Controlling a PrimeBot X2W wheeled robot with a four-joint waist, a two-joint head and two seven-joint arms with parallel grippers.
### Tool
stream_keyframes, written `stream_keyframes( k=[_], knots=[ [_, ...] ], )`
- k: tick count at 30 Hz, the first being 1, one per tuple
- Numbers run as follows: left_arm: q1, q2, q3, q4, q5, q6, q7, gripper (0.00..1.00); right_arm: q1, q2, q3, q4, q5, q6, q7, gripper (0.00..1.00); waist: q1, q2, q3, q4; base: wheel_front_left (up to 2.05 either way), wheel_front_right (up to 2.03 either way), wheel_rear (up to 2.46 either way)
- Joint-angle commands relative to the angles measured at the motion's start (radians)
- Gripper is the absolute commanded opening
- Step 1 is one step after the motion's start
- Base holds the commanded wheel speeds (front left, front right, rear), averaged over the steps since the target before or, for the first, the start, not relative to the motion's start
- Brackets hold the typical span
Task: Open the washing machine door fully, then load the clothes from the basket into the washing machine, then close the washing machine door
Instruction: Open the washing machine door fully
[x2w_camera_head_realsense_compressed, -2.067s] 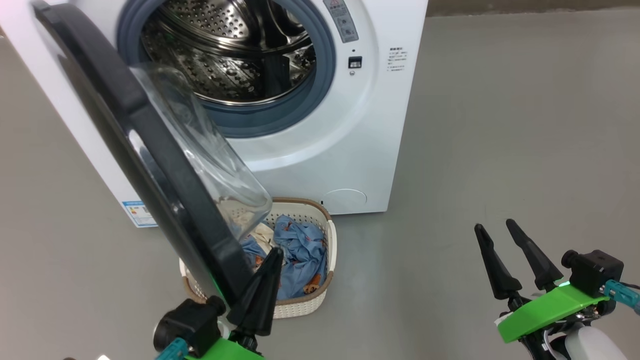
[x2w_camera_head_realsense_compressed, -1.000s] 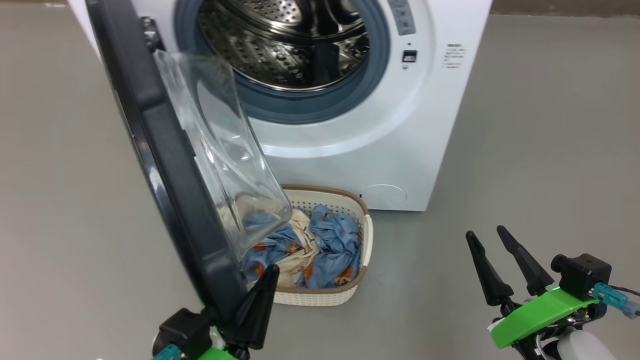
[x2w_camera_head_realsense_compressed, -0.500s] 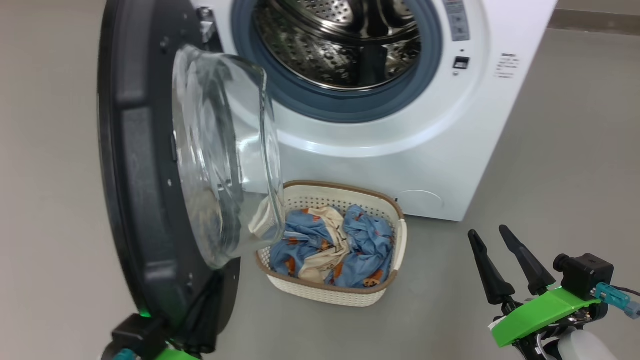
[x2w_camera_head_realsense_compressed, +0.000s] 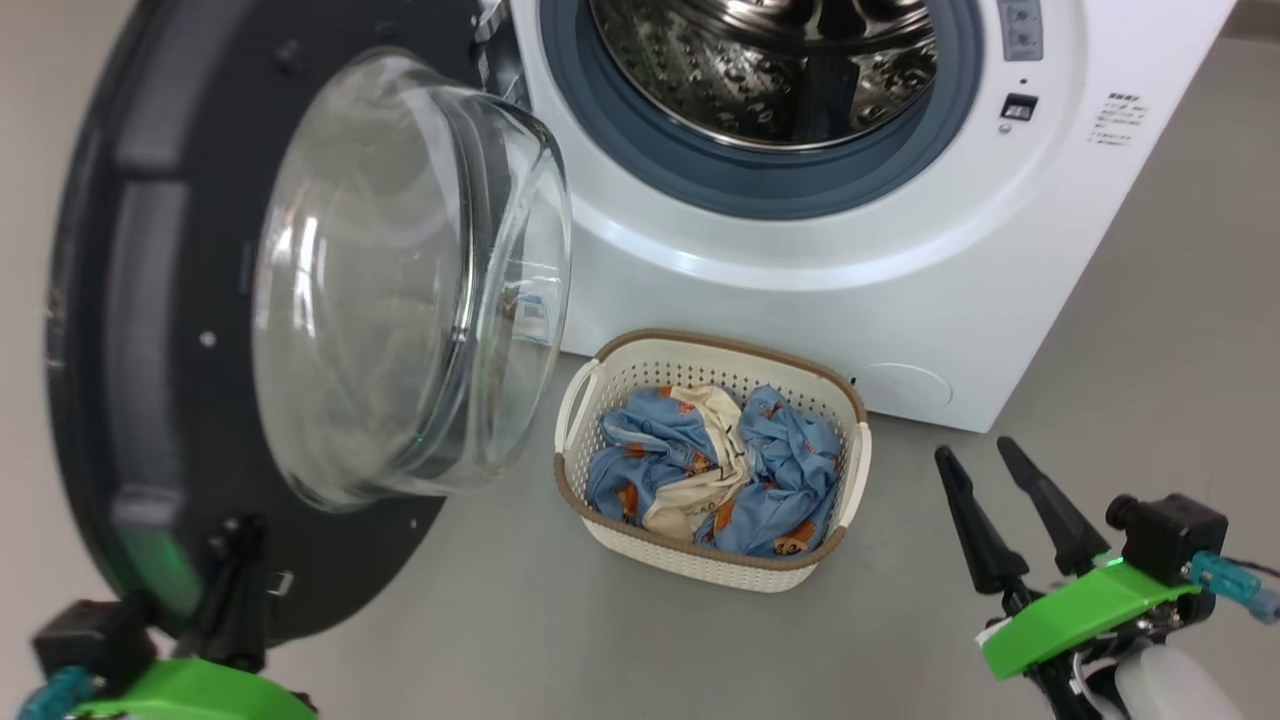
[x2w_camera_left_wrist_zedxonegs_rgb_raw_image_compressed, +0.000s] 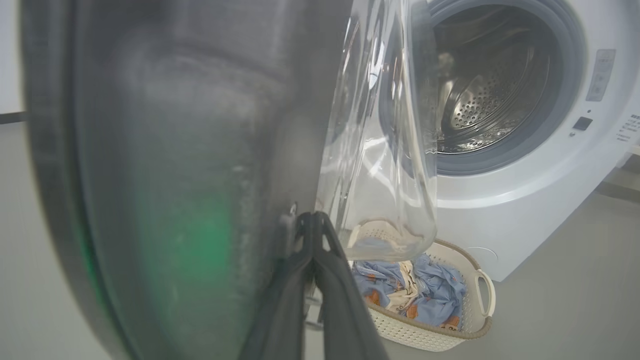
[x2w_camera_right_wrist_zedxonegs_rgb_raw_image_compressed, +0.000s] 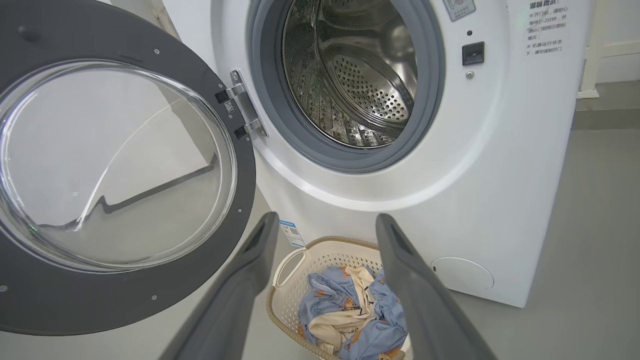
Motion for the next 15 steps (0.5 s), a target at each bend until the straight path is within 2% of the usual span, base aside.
stream_keyframes(
  k=[1,10,15],
  knots=[
    [-0.054,0.050,0.073,-0.012,-0.009,0.014,0.004,0.00,-0.038,-0.016,0.017,-0.021,-0.005,0.010,-0.012,1.00,0.0000,-0.0001,0.014,0.009,0.00,0.00,0.00],
    [-0.128,0.134,0.149,0.081,-0.052,-0.002,0.036,0.00,-0.062,-0.004,0.010,-0.018,-0.009,0.010,-0.012,1.00,0.0000,-0.0001,0.049,0.018,0.00,0.00,0.00],
    [-0.192,0.176,0.181,0.151,-0.088,-0.036,0.047,0.00,-0.079,0.001,0.002,-0.019,-0.012,0.010,-0.012,1.00,0.0000,-0.0001,0.083,0.026,0.00,0.00,0.00]
  ],
)
